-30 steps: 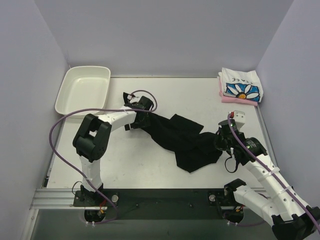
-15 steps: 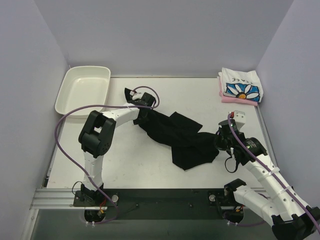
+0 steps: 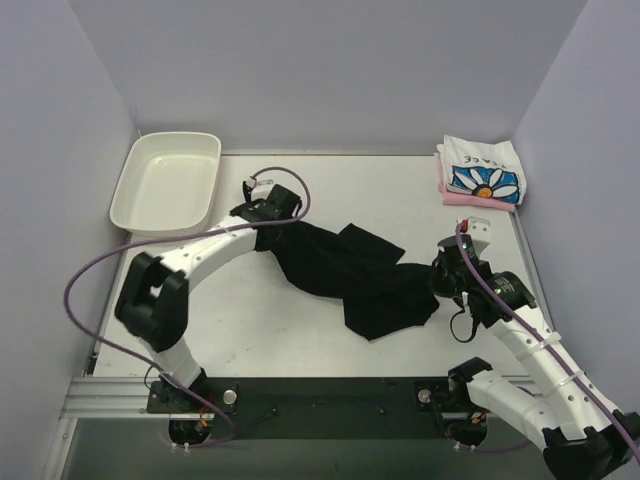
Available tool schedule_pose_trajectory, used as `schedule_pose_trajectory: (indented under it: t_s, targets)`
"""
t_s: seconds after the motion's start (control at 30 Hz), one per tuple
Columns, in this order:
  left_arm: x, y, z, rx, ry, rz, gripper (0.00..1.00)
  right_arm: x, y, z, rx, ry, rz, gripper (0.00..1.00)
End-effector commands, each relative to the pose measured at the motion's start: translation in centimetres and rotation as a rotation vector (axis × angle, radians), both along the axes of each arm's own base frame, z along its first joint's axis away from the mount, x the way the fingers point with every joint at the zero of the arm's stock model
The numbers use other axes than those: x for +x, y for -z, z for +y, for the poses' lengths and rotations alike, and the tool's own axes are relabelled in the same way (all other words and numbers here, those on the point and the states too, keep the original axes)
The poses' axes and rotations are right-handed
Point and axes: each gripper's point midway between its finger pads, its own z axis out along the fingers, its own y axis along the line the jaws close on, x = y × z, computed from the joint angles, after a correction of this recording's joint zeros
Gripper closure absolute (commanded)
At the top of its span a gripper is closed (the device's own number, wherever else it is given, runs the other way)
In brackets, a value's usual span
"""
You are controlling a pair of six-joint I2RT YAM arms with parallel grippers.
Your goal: Fold and stack the t-shirts
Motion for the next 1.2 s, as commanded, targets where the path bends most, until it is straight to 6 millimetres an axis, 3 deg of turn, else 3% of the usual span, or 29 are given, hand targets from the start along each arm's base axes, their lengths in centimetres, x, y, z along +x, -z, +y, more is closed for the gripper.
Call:
schedule_pose_trajectory:
  t_s: [0.0, 0.1, 0.13, 0.17, 0.2, 0.23, 0.27, 0.33, 0.37, 0.47, 0.5, 0.53, 0.57, 0.6, 0.63, 0.67, 0.7, 0.8, 0.83, 0.9, 0.97, 1.0, 1.03, 1.07, 1.17]
  targets:
    - [-1.4, -15.4, 1.3, -0.124, 0.01, -0.304, 1.0, 2.2, -6.4, 0.3, 0.024, -0.005, -0.143, 1.0]
    - [-3.3, -23.1, 3.1, -0.159, 0.026, -0.425, 1.0, 2.8, -10.1, 0.5, 0.027, -0.024, -0.199, 1.0]
    - [-4.1, -24.4, 3.7, -0.153, 0.036, -0.43, 1.0, 3.1, -12.9, 0.7, 0.049, -0.032, -0.256, 1.0]
    - [-4.4, -28.0, 4.2, -0.176, 0.043, -0.493, 1.0, 3.1, -14.3, 0.6, 0.048, -0.046, -0.285, 1.0]
    - [-5.1, -29.6, 4.6, -0.184, 0.049, -0.517, 1.0, 2.9, -15.7, 0.7, 0.057, -0.058, -0.315, 1.0]
    - [-5.8, -30.5, 5.1, -0.171, 0.067, -0.516, 1.0, 2.6, -18.5, 0.7, 0.085, -0.064, -0.383, 1.0]
    - [-6.3, -32.8, 5.4, -0.196, 0.072, -0.561, 1.0, 2.4, -19.6, 0.6, 0.095, -0.069, -0.413, 1.0]
    - [-7.1, -33.4, 6.1, -0.186, 0.08, -0.562, 1.0, 1.6, -22.4, 0.3, 0.119, -0.075, -0.48, 1.0]
    - [-7.4, -33.2, 6.2, -0.18, 0.08, -0.551, 1.0, 1.3, -22.8, 0.4, 0.128, -0.087, -0.485, 1.0]
    - [-9.0, -31.4, 6.3, -0.218, 0.097, -0.515, 1.0, 0.3, -21.2, 0.6, 0.134, -0.11, -0.422, 1.0]
    - [-9.1, -27.9, 5.3, -0.223, 0.127, -0.447, 1.0, 0.0, -20.4, 0.7, 0.139, -0.11, -0.402, 1.0]
    - [-9.5, -26.5, 4.9, -0.249, 0.129, -0.425, 1.0, -0.7, -19.5, 0.5, 0.141, -0.113, -0.394, 1.0]
    - [-10.5, -25.4, 5.0, -0.279, 0.138, -0.42, 1.0, -0.9, -17.5, 0.3, 0.127, -0.108, -0.352, 1.0]
    - [-11.1, -21.7, 3.9, -0.296, 0.171, -0.349, 1.0, -1.2, -16.4, 0.3, 0.132, -0.102, -0.335, 1.0]
    - [-11.7, -19.7, 3.7, -0.308, 0.165, -0.312, 1.0, -2.0, -15.8, 0.0, 0.137, -0.1, -0.336, 1.0]
    - [-12.5, -18.6, 3.8, -0.324, 0.167, -0.302, 1.0, -2.3, -13.9, -0.1, 0.129, -0.097, -0.296, 1.0]
    - [-13.5, -15.3, 3.4, -0.316, 0.188, -0.23, 1.0, -2.8, -13.0, 0.1, 0.14, -0.11, -0.272, 1.0]
    - [-15.3, -12.4, 2.9, -0.345, 0.197, -0.177, 1.0, -4.1, -9.8, 0.1, 0.15, -0.111, -0.19, 1.0]
    - [-16.2, -10.6, 2.7, -0.341, 0.196, -0.136, 1.0, -4.6, -8.8, 0.0, 0.152, -0.101, -0.157, 1.0]
    - [-16.9, -9.2, 2.8, -0.335, 0.189, -0.107, 1.0, -5.0, -7.1, -0.3, 0.133, -0.084, -0.106, 1.0]
    - [-17.7, -7.3, 3.2, -0.313, 0.168, -0.058, 0.81, -5.1, -6.5, -0.5, 0.121, -0.076, -0.09, 1.0]
    - [-17.7, -6.8, 3.2, -0.31, 0.166, -0.051, 0.64, -5.1, -6.4, -0.5, 0.119, -0.077, -0.086, 1.0]
    - [-17.9, -6.3, 3.2, -0.307, 0.158, -0.036, 0.43, -5.1, -6.5, -0.5, 0.115, -0.077, -0.087, 1.0]
    - [-18.2, -5.4, 3.2, -0.298, 0.16, -0.012, 0.08, -5.0, -6.6, -0.6, 0.108, -0.075, -0.088, 1.0]
    - [-18.5, -4.6, 2.4, -0.302, 0.174, 0.013, 0.07, -4.6, -7.0, -0.7, 0.091, -0.071, -0.092, 1.0]
